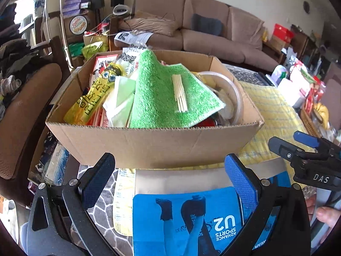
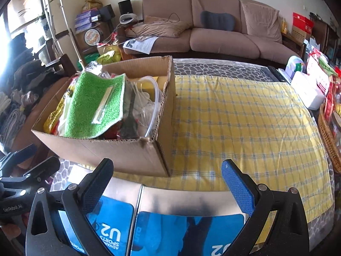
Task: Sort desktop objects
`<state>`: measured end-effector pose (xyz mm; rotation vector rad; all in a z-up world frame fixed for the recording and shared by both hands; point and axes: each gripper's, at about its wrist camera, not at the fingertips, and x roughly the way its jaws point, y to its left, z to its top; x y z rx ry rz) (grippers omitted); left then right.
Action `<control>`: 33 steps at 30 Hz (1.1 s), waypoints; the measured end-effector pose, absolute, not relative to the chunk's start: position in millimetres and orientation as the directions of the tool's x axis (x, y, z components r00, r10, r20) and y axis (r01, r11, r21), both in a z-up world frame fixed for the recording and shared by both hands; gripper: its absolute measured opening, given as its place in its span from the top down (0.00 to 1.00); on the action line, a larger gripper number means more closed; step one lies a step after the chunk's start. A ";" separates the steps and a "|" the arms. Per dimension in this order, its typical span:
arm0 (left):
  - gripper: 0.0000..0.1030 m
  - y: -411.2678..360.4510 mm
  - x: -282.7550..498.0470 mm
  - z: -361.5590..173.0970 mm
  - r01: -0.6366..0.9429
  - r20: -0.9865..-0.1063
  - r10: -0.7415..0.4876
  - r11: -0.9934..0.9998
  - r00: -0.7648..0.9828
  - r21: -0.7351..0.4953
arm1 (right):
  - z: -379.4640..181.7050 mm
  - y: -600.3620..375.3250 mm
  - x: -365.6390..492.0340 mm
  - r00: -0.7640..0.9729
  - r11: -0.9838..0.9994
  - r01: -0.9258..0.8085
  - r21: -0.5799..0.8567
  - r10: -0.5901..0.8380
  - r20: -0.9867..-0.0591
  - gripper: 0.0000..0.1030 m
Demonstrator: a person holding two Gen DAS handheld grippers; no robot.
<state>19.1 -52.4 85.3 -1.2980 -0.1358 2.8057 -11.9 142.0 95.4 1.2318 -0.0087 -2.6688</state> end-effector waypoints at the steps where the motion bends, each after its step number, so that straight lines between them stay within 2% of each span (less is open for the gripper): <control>1: 0.00 -47.6 19.4 77.8 -0.008 -0.767 0.077 -0.996 -0.637 -0.093 | 90.4 143.6 -9.2 -0.628 -0.980 0.179 0.081 -0.177 -0.758 0.00; 18: 0.00 -6.6 5.0 12.1 -0.030 -0.816 0.035 -0.999 -0.577 -0.021 | 13.7 167.6 -5.9 -0.568 -0.990 0.131 0.060 -0.125 -0.814 0.00; 22: 0.00 1.5 1.3 2.4 -0.031 -0.823 0.027 -0.999 -0.568 -0.012 | 8.7 161.0 -6.9 -0.585 -0.989 0.145 0.000 -0.085 -0.807 0.00; 33: 0.00 4.4 -5.7 -1.4 -0.007 -0.817 0.012 -1.000 -0.577 -0.010 | 5.9 163.0 -9.0 -0.614 -0.994 0.109 0.001 -0.068 -0.787 0.00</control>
